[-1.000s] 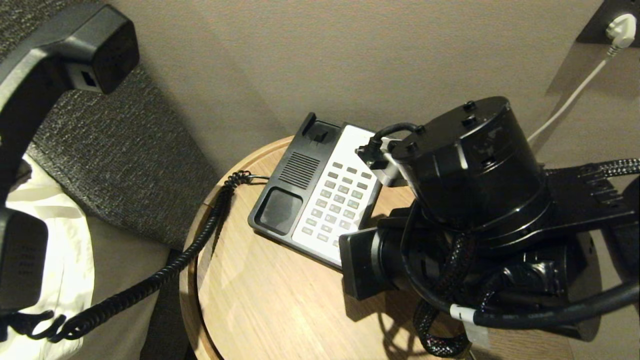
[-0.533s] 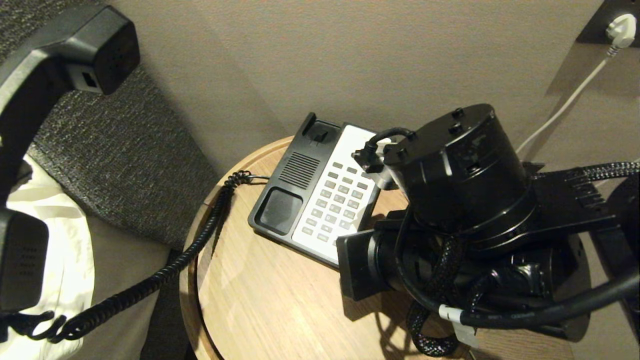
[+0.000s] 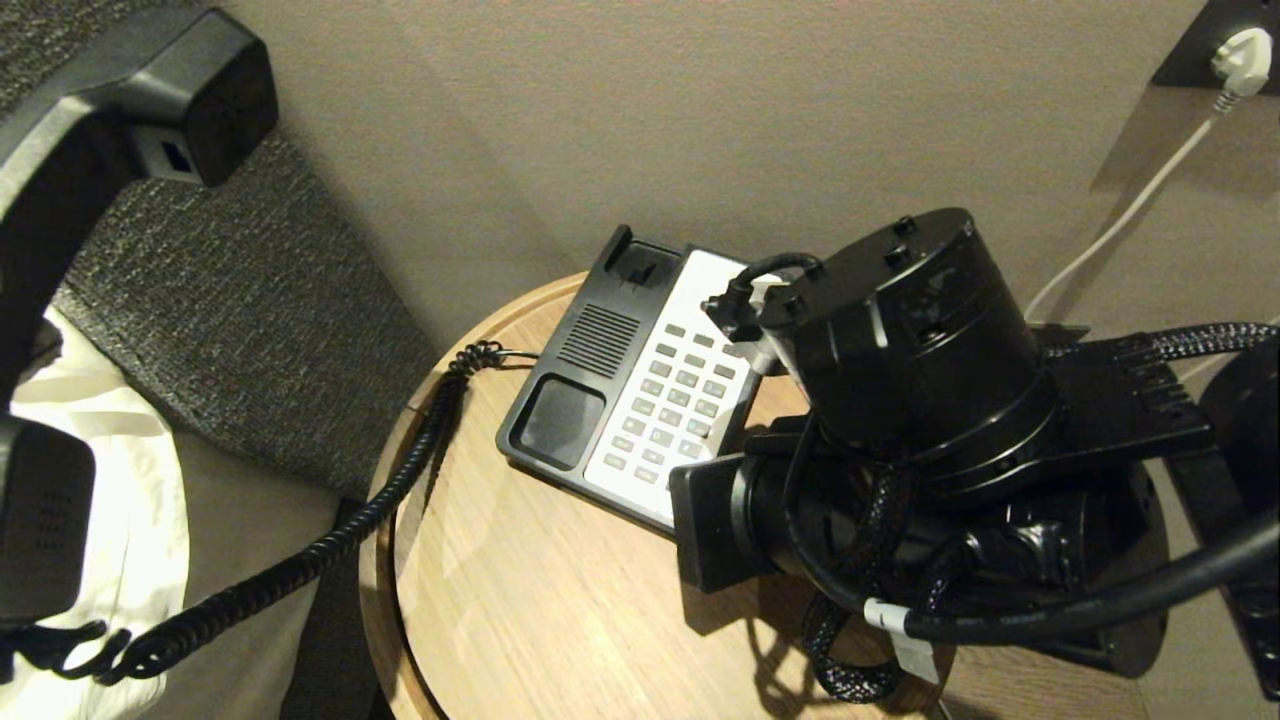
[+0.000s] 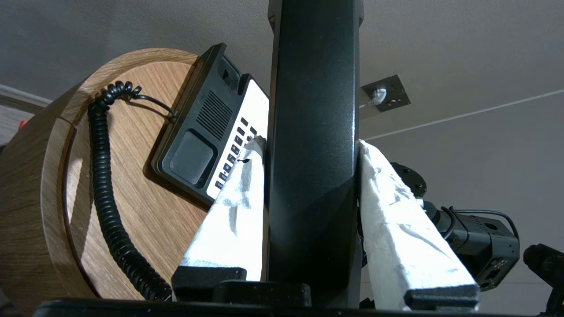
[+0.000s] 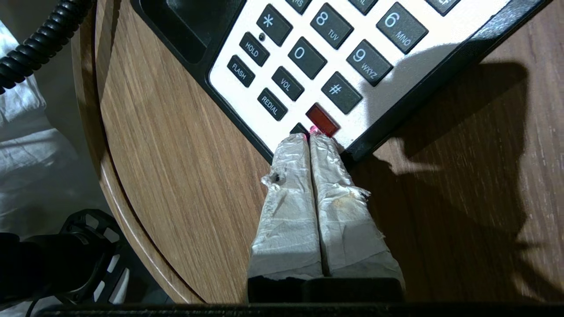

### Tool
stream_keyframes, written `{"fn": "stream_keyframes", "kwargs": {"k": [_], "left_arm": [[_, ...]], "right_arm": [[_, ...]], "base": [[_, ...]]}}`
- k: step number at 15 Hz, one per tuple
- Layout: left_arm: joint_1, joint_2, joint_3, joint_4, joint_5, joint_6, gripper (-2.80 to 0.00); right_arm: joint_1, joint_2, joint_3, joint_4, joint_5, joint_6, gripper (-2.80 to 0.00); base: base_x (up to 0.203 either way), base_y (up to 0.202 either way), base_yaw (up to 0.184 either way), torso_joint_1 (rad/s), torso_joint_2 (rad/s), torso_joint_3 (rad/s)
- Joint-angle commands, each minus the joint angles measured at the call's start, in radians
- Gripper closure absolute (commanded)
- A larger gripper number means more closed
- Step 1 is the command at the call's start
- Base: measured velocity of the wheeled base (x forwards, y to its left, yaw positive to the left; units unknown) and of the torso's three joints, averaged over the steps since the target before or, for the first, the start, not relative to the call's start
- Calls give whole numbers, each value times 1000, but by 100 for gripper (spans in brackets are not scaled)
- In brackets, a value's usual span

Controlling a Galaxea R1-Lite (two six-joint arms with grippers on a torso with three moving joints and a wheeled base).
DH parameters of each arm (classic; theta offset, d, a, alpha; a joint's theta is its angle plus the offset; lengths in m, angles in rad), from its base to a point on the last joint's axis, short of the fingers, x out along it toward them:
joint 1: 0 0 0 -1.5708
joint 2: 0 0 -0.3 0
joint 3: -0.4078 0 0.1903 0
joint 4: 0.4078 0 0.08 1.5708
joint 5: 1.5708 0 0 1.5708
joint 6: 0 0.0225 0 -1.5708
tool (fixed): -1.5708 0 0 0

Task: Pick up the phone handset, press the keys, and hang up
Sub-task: Dial the number

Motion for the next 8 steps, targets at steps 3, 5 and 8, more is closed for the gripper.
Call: {"fn": "stream_keyframes", "kwargs": {"k": [3, 5, 8], "left_arm": [[1, -1, 0, -2, 0, -5, 0], [0, -1, 0, -2, 0, -5, 0], [0, -1, -1, -2, -2, -5, 0]], "right_arm": [[2, -21, -13, 5, -4, 1, 0], [2, -38, -2, 8, -5, 1, 0], [2, -44, 0, 8, -5, 1, 0]], "base": [[0, 0, 0, 0, 0, 0], [0, 0, 0, 0, 0, 0], [0, 0, 0, 0, 0, 0]]}}
